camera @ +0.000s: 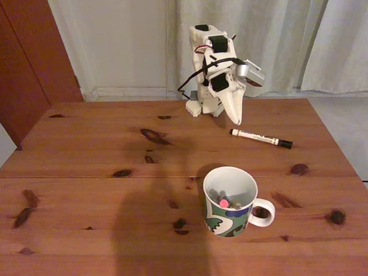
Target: Clean up the desk and place the pens and markers into the cup
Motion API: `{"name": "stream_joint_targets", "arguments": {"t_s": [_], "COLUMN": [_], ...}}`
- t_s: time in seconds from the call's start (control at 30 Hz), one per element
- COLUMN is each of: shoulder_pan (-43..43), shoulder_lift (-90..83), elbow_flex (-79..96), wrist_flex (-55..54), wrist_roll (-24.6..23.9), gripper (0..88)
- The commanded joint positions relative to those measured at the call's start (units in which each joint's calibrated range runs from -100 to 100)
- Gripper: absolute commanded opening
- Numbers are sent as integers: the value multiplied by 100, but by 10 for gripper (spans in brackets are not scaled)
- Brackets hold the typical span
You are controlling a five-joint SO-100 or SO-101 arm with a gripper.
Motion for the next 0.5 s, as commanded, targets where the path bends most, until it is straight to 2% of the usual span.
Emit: {"name": "stream_joint_targets", "arguments": {"t_s": [0.0,0.47], "shoulder_pan": [-205,-237], "shoulder_lift": [-17,2068], "elbow_flex": [-310,-1581], "wrist_flex": [-55,5], "wrist_roll": [-22,-201], "gripper": [9,9]}}
